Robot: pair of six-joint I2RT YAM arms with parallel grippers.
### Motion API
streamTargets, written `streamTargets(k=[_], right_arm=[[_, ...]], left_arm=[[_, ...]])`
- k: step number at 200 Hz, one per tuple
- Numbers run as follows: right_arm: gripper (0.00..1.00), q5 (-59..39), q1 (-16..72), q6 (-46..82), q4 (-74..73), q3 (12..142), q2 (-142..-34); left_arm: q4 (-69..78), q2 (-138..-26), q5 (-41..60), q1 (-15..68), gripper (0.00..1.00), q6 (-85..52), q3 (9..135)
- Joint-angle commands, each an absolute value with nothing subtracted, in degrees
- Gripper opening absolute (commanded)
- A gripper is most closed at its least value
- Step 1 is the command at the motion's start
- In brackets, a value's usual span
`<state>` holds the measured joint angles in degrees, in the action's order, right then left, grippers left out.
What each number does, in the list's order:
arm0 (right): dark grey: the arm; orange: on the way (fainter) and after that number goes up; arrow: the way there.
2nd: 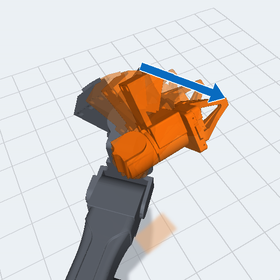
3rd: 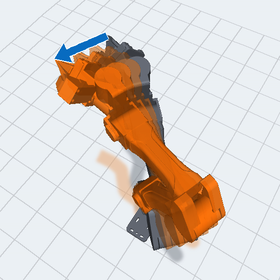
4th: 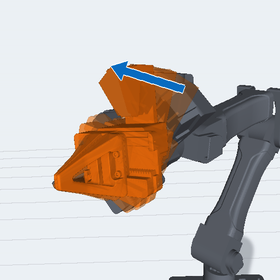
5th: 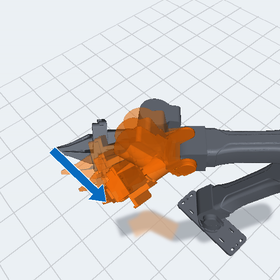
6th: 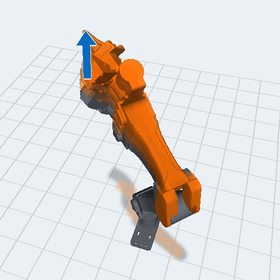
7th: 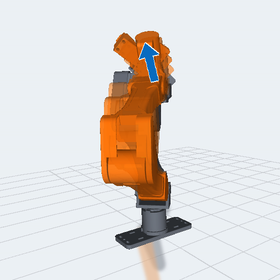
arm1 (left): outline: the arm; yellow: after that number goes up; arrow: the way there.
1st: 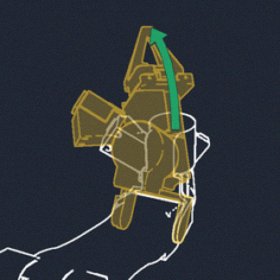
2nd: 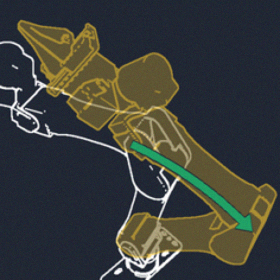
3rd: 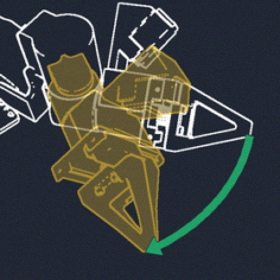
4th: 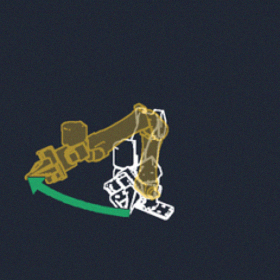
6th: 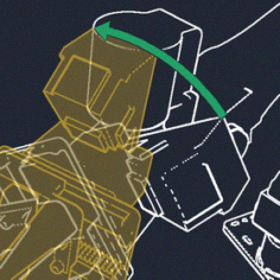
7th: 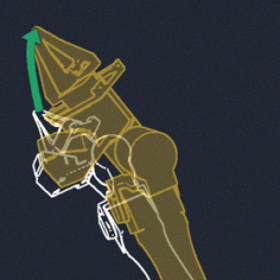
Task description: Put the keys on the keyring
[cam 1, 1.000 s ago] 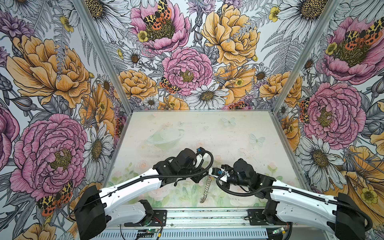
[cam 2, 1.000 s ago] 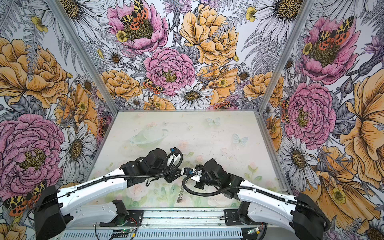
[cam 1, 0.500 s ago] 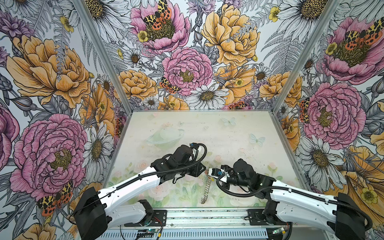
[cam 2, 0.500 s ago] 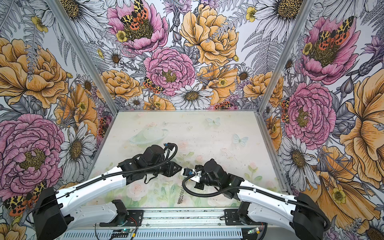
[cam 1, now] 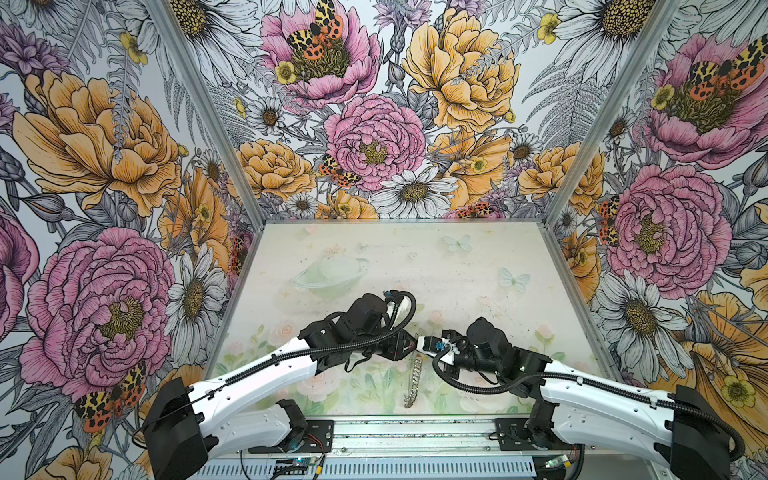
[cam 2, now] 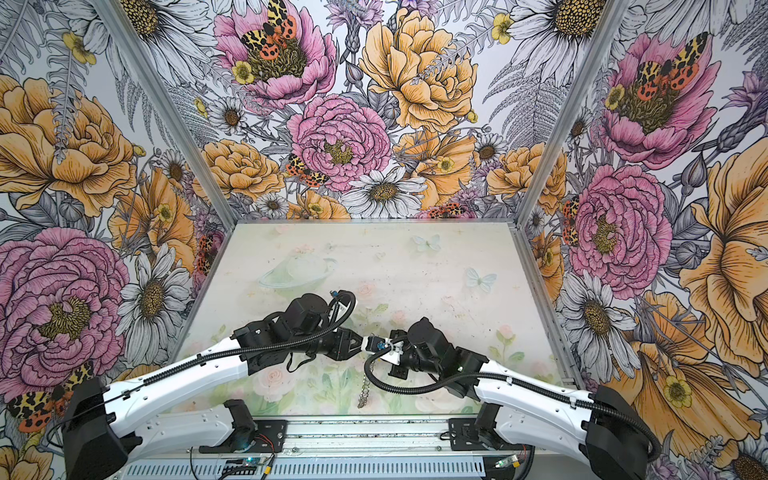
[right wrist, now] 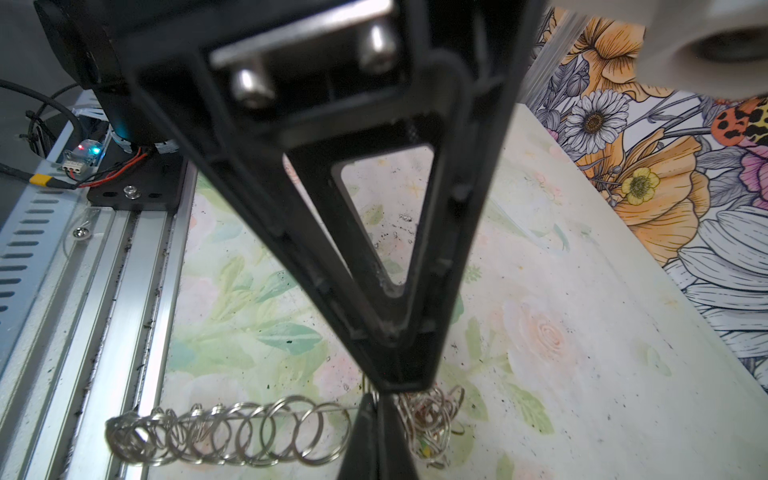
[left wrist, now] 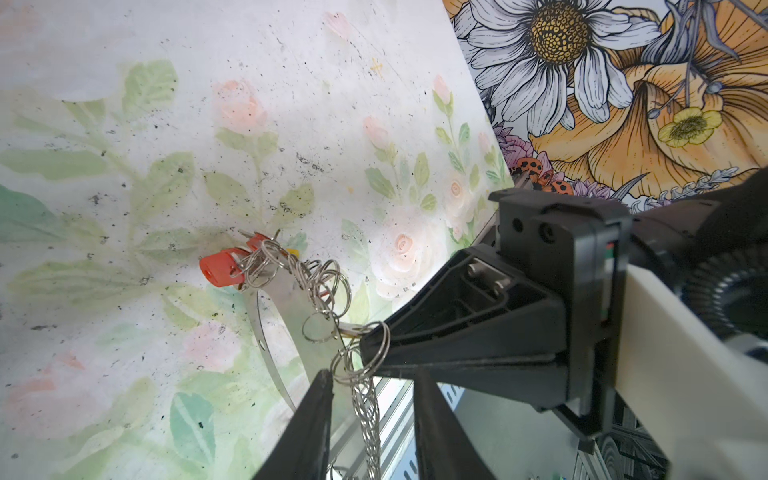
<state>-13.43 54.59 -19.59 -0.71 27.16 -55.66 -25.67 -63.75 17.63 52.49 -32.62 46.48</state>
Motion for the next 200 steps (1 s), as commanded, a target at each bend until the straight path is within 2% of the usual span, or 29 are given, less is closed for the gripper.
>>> streamTargets(k=[1,44,157,200], right_arm=[[0.00,-15.0,55.1,-20.1,-4.2,27.9,-55.9],[0.00,-15.4,55.2,-20.1,-4.1,28.1,-55.8],[0.00,-15.7,55.3,-19.9,-4.3,28.1,-55.8],[0.00,-15.3,55.5,-20.0,-4.4,28.0,-56.1]], left_arm=[[-26.1,-65.1,18.0,53.0,0.35,-31.0,48.2],[-27.6,-66.6,15.9,53.0,0.34,-29.4,48.9],[-29.5,-69.4,13.8,53.0,0.18,-28.4,49.9],[-30.5,-69.6,13.4,53.0,0.17,-28.0,50.2]])
